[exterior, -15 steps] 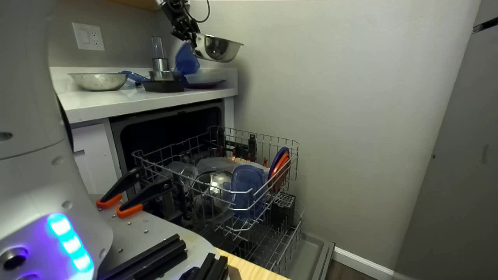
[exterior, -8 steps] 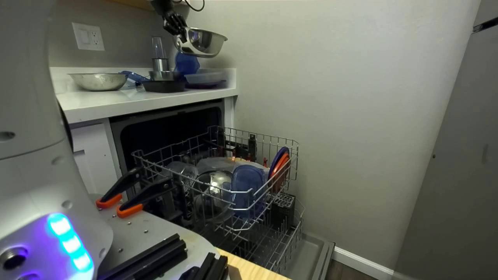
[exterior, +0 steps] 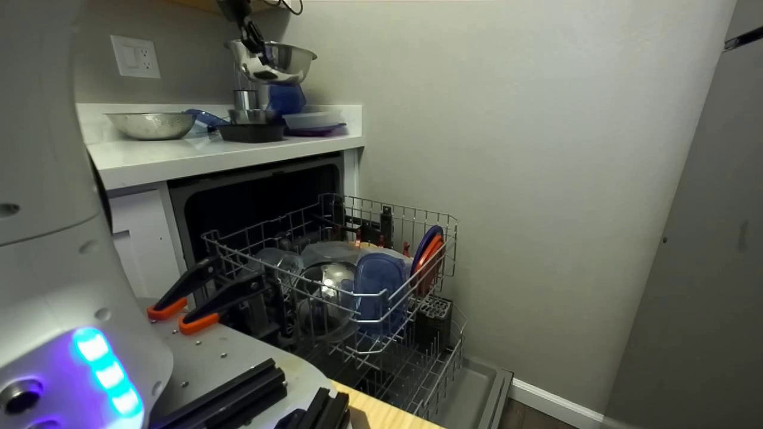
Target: Remove the silver bowl from the dishwasher and put it on the counter
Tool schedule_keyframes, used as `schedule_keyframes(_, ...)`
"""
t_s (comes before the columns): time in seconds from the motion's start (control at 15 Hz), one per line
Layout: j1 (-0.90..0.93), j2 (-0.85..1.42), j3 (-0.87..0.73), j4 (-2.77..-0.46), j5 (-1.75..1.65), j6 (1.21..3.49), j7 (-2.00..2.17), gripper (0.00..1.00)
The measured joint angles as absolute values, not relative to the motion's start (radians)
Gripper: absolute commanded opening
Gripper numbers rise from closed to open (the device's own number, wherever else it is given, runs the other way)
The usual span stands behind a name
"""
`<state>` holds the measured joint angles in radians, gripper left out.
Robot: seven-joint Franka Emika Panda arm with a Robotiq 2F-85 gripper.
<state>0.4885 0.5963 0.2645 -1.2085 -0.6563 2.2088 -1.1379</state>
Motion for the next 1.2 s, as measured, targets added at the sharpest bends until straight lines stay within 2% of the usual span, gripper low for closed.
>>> schedule_keyframes(0.6, 0.337, 0.568, 0.433, -1.346, -0.517, 2.344, -1.565, 0.02)
schedule_keyframes(1.2, 0.326, 0.617, 0.388, -1.412, -0.510, 2.357, -1.592, 0.02)
